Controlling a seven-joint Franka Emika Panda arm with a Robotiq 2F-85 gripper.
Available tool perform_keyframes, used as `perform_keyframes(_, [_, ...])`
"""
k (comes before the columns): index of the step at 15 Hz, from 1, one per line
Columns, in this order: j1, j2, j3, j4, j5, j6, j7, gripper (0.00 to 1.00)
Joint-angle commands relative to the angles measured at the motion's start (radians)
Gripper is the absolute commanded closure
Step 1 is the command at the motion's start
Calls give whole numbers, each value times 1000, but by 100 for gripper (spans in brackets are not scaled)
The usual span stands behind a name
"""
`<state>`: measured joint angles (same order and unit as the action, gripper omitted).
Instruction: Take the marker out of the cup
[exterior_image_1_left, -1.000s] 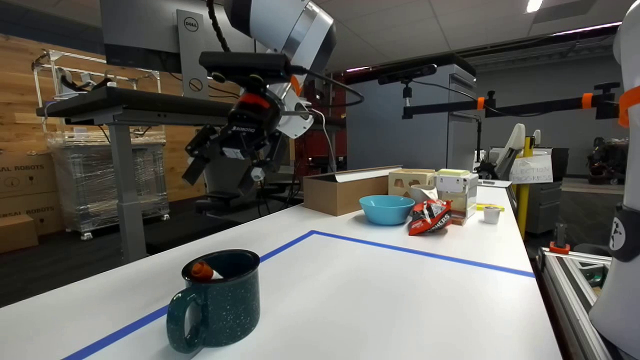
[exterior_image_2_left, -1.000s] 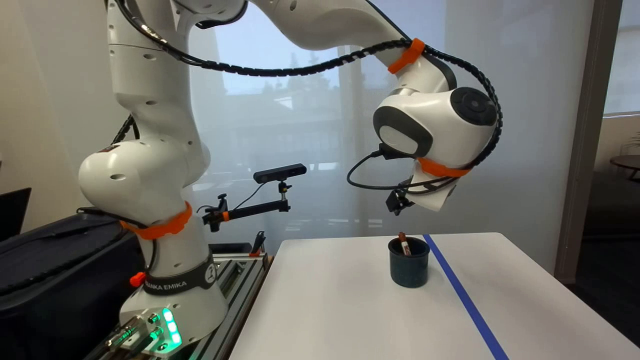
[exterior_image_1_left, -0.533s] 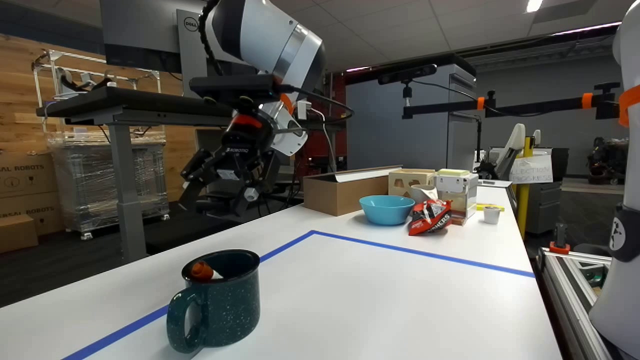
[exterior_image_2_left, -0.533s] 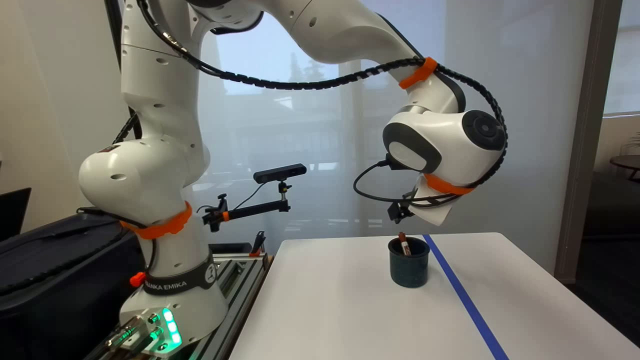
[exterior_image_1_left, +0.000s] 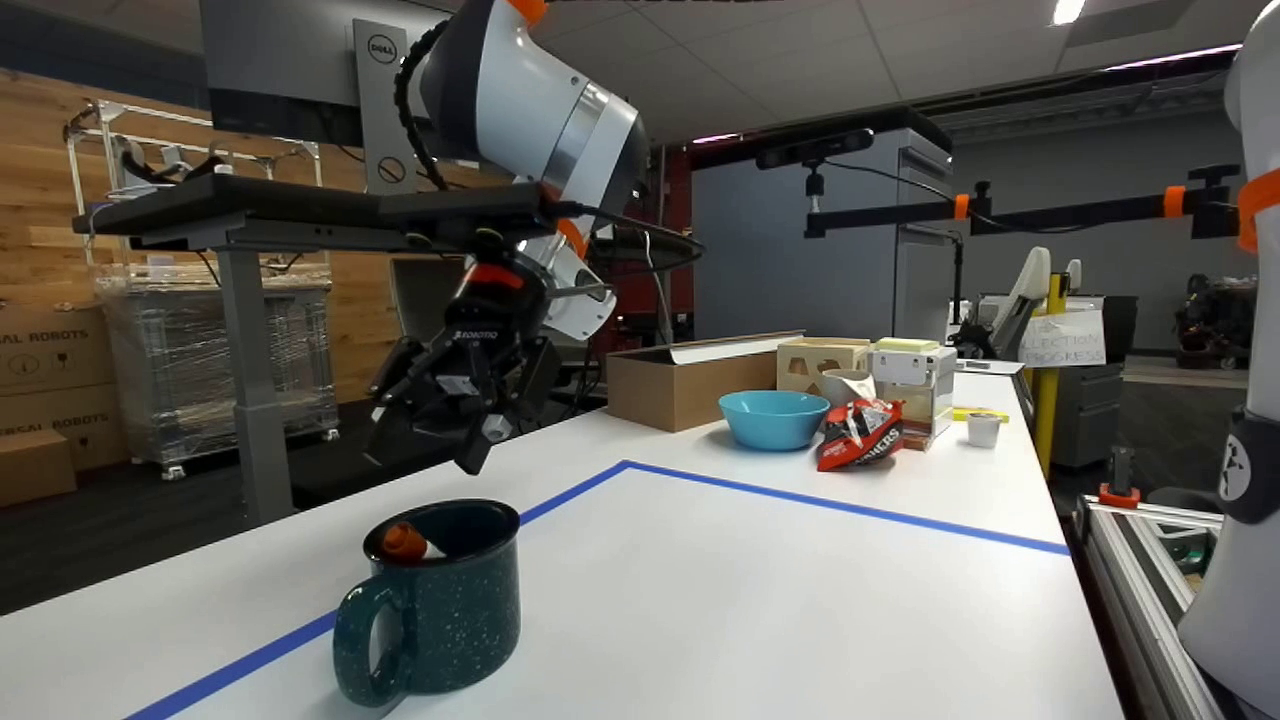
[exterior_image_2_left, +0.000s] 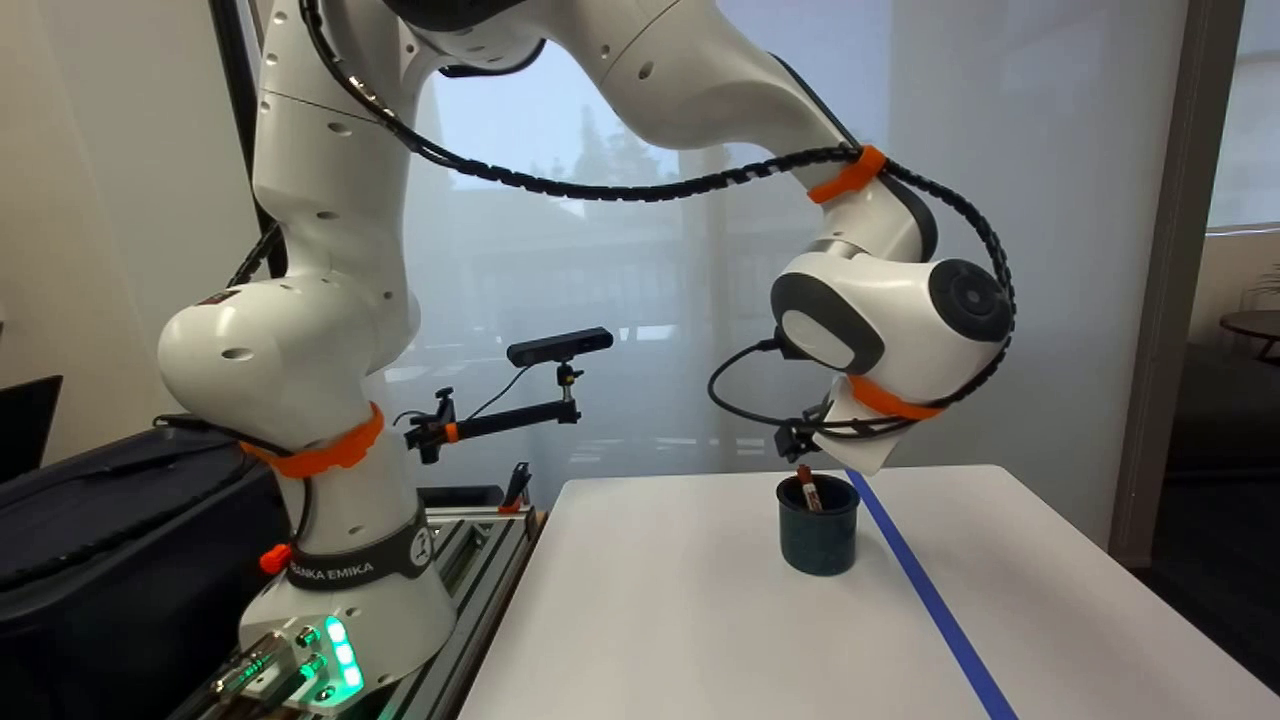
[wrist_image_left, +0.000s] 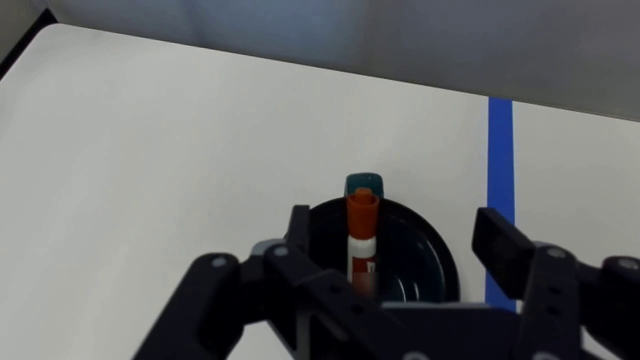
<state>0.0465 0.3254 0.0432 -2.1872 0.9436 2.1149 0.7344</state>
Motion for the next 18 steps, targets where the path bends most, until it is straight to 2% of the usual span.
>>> perform_keyframes(1, [11,23,-5,18,34,-25,16,19])
perform_keyframes(4, [10,34,-7,13,46,-26,11,26])
perform_keyframes(8, [3,43,-14,5,56,-29,4,30])
perform_keyframes(13, [-3,58,-24,7,59,-45,-7,27])
perform_keyframes(18, [-8,85,-29,23,57,-71,-17,28])
